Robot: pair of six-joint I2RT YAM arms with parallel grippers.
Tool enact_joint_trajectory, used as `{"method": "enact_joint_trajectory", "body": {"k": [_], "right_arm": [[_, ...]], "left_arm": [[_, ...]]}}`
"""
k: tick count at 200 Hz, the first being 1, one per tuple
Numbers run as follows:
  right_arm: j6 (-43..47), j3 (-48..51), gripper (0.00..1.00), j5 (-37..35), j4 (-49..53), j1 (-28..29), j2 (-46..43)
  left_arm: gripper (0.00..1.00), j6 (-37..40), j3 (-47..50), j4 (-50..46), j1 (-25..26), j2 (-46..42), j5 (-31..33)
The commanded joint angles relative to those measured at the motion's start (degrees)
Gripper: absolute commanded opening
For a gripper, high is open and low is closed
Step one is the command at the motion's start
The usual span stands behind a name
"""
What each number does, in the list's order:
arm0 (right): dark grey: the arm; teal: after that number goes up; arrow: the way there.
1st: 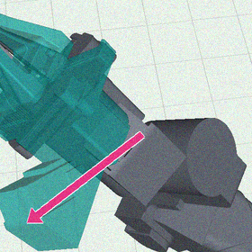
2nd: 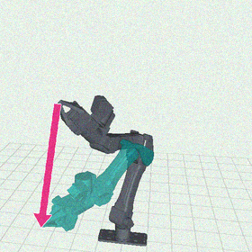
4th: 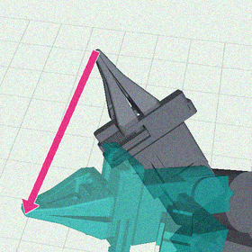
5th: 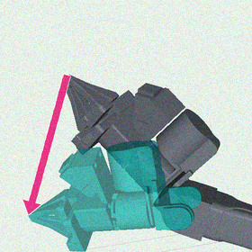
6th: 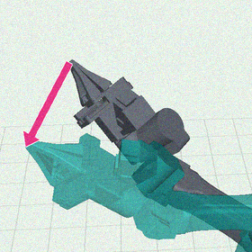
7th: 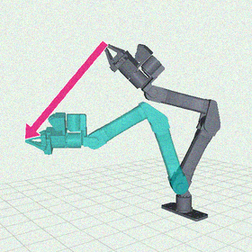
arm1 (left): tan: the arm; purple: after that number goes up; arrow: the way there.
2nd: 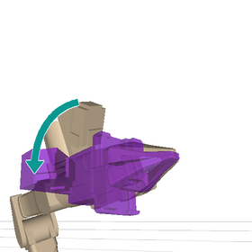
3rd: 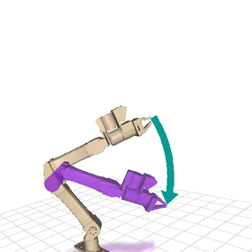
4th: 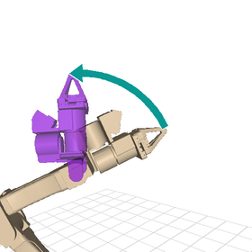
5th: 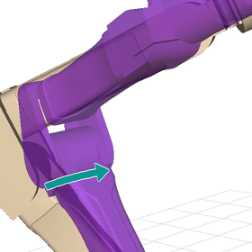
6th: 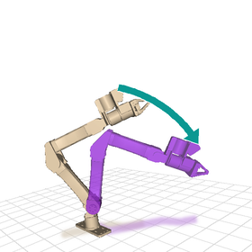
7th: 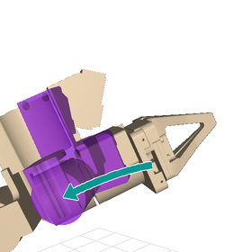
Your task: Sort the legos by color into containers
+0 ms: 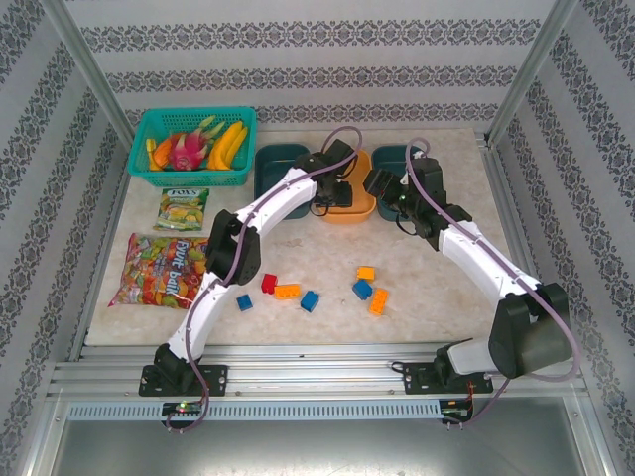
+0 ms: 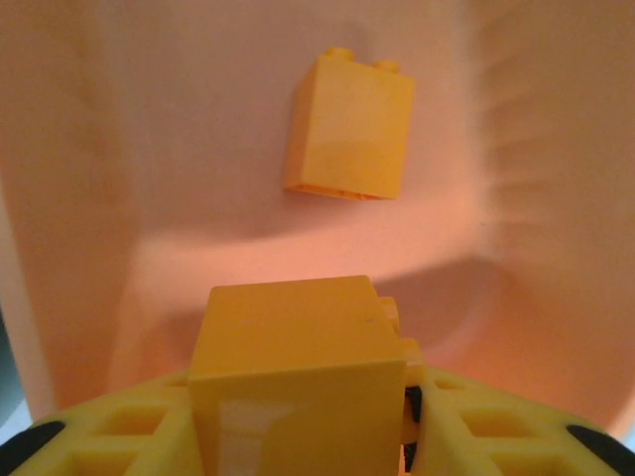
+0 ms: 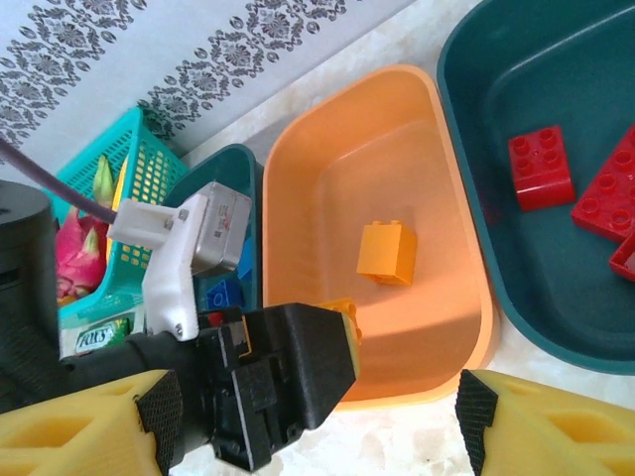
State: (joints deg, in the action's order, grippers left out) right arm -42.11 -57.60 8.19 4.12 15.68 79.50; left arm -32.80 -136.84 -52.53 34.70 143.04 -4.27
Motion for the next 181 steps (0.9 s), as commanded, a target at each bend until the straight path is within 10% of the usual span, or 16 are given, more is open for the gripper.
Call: {"method": "enact_joint_trajectory", "body": {"k": [1,131,181], "right_arm": [[-0.9,-1.5,0.75,1.0,0.6,-0.5,0.6],[2.9,-2.2,0.75,-0.4,3.1,0.1,-0.5],[12.5,-4.0,0.75,-1.5,3.8,7.4,-1.0]], "left_arm": [[0.5,-1.4,-3.7,-1.5,-1.0,2.0,-2.5],[0.73,-8.5,-5.0,-0.5,-3.0,-8.8,-6.0],[0.74,-17.7,21.3,5.2,-7.6,-31.5,-5.8]]}}
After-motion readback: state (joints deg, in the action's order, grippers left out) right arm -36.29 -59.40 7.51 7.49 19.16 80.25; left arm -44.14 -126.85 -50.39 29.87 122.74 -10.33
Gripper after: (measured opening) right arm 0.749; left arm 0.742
